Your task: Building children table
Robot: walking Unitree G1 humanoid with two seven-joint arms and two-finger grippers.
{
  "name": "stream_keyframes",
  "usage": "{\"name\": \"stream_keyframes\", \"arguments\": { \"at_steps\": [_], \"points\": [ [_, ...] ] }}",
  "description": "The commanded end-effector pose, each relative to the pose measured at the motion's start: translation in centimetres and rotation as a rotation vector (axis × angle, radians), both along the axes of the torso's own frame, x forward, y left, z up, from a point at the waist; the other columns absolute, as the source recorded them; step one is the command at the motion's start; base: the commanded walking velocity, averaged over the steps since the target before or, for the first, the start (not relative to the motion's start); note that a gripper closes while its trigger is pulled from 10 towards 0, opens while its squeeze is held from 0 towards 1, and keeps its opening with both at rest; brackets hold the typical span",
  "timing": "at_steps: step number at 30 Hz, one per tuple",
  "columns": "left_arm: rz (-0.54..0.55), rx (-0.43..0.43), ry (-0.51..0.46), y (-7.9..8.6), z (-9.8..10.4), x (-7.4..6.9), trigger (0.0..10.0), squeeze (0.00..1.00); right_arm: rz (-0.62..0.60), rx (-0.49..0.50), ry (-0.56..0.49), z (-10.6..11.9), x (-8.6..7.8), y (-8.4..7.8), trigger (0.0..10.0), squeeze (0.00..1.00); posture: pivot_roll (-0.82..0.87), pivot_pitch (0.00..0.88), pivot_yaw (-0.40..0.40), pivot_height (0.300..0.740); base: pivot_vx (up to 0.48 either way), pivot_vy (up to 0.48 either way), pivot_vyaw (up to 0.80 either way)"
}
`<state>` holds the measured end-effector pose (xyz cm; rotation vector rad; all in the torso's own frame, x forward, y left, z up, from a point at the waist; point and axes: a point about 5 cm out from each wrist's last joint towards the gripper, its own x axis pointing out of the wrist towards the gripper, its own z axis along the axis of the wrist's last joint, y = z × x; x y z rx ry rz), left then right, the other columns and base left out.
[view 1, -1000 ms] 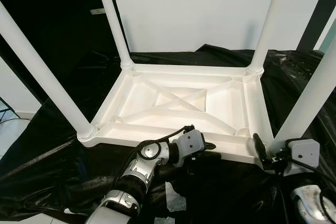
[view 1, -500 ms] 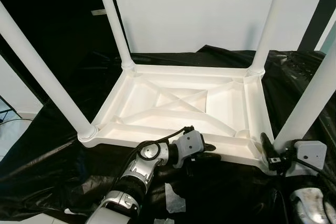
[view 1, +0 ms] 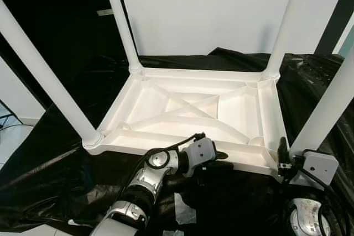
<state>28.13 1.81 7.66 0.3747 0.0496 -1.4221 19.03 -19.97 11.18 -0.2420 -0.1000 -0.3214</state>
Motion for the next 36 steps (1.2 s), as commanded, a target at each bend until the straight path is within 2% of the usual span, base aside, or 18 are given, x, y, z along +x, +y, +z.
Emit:
{"name": "stream_keyframes", "arguments": {
  "at_steps": [1,2,5,6,11,13,16,20,21,22,23,27,32,33,34,35,36],
  "points": [
    [0.169,0.075,0.071,0.7,-3.0,-0.7,10.0,0.0,0.051,-0.018,0.101,-1.6,-0.1,0.1,10.0,1.0,-0.15,0.0,0.064,0.74,0.0,0.0,0.0],
    [0.168,0.074,0.074,0.7,-3.1,-0.7,10.0,0.0,0.154,-0.003,0.09,-1.3,0.1,0.5,10.0,1.0,-0.16,0.0,0.066,0.74,0.0,0.0,0.0],
    [0.168,0.074,0.075,0.7,-3.1,-0.7,10.0,0.0,0.224,0.007,0.08,-1.2,0.3,0.8,10.0,1.0,-0.16,0.0,0.066,0.74,0.0,0.0,0.0],
    [0.161,0.076,0.078,0.6,-3.2,-0.9,10.0,0.0,0.284,0.004,0.065,-0.9,0.5,1.0,10.0,0.0,-0.16,0.0,0.069,0.74,0.0,0.0,0.0],
    [0.152,0.073,0.076,0.2,-3.1,-0.8,10.0,0.0,0.406,-0.021,0.025,0.7,1.4,0.9,10.0,0.0,-0.16,0.0,0.071,0.74,0.0,0.0,0.0],
    [0.154,0.072,0.076,0.2,-3.0,-0.8,10.0,0.0,0.416,-0.026,0.027,0.8,1.5,0.8,10.0,0.0,-0.16,0.0,0.071,0.74,0.0,0.0,0.0],
    [0.156,0.072,0.076,0.3,-3.0,-0.8,10.0,0.0,0.541,-0.015,0.122,0.3,1.2,0.8,10.0,0.0,-0.16,0.0,0.074,0.74,0.0,0.0,0.0],
    [0.152,0.076,0.076,0.4,-3.2,-0.9,10.0,0.0,0.612,-0.026,0.195,-0.6,0.6,0.2,10.0,0.0,-0.17,0.0,0.076,0.74,0.0,0.0,0.0],
    [0.15,0.077,0.076,0.4,-3.2,-0.9,10.0,0.0,0.643,-0.025,0.216,-0.8,0.3,0.1,1.9,0.0,-0.17,0.0,0.076,0.74,0.0,0.0,0.0],
    [0.15,0.077,0.076,0.4,-3.2,-0.9,10.0,0.0,0.643,-0.025,0.216,-0.8,0.3,0.1,1.9,0.0,-0.17,0.0,0.076,0.74,0.0,0.0,0.0],
    [0.151,0.077,0.074,0.4,-3.2,-0.9,10.0,0.0,0.664,-0.026,0.229,-0.9,0.1,-0.1,0.0,0.0,-0.17,0.0,0.076,0.74,0.0,0.0,0.0],
    [0.158,0.075,0.07,0.5,-3.0,-0.7,10.0,0.0,0.679,-0.012,0.236,-1.0,0.0,-0.2,0.0,0.0,-0.16,0.0,0.075,0.74,0.0,0.0,0.0],
    [0.159,0.074,0.069,0.6,-3.0,-0.7,10.0,0.0,0.642,0.042,0.224,-1.2,0.0,0.2,0.0,0.0,-0.15,0.0,0.075,0.74,0.0,0.0,0.0],
    [0.159,0.075,0.069,0.6,-3.1,-0.8,10.0,0.0,0.569,0.045,0.215,-1.4,0.0,0.2,0.0,0.0,-0.15,0.0,0.073,0.74,0.0,0.0,0.0],
    [0.16,0.075,0.069,0.7,-3.1,-0.8,10.0,0.0,0.433,0.061,0.2,-2.0,-0.1,-0.1,0.0,0.0,-0.15,0.0,0.071,0.74,0.0,0.0,0.0],
    [0.16,0.075,0.069,0.7,-3.1,-0.8,10.0,0.0,0.433,0.061,0.2,-2.0,-0.1,-0.1,0.0,0.0,-0.15,0.0,0.071,0.74,0.0,0.0,0.0],
    [0.161,0.076,0.069,0.7,-3.1,-0.8,10.0,0.0,0.314,0.069,0.19,-2.4,-0.3,-0.4,0.0,0.0,-0.15,0.0,0.071,0.74,0.0,0.0,0.0]
  ]
}}
